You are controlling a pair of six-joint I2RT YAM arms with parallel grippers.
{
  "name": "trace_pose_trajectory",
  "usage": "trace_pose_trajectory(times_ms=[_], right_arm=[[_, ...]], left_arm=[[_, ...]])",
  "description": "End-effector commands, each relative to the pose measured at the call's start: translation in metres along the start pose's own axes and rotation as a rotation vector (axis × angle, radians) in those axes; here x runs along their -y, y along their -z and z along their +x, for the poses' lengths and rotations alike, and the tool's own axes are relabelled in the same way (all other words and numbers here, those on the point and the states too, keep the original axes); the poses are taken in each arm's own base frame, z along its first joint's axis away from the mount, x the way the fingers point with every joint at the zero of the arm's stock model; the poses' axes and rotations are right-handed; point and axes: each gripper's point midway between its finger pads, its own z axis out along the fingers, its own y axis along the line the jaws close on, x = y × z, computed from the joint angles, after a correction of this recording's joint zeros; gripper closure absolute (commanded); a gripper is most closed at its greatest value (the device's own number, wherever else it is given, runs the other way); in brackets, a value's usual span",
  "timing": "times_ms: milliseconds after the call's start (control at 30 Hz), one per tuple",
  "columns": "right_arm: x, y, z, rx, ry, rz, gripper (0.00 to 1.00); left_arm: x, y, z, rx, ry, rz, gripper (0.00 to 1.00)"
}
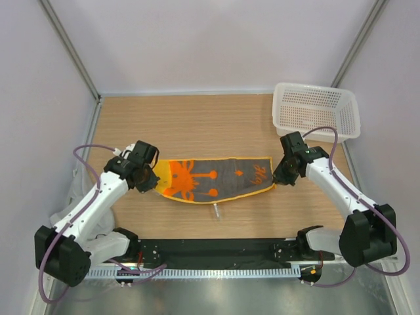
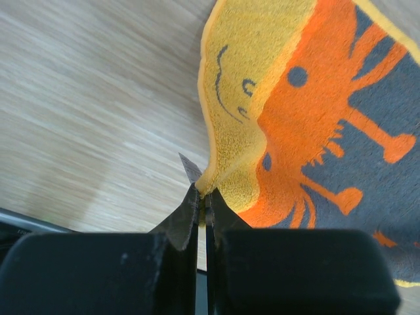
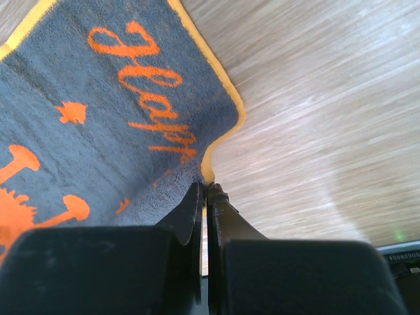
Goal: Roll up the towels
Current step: Fold the towel
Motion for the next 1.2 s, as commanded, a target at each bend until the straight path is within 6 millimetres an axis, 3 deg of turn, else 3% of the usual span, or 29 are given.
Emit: trace_pose_trajectory(times_ms=[0,833,1167], right_arm=[[-0.021,0.005,-0.018,0.034,0.026,-0.052,0.99],[-0.071,-0.029,-0.080,0.051,0.087,0.000,0.99],[-0.076,-0.050,-0.087,0.021,0.089,0.019,0.99]], left_arm=[[0.012,0.006,-0.027,0.054,-0.013,0.016,0.99],[0.048,-0.052,-0.088,-0.030,-0.026,-0.030,1.00],[0.053,-0.070,-0.104,-0.047,-0.016,-0.044,0.99]])
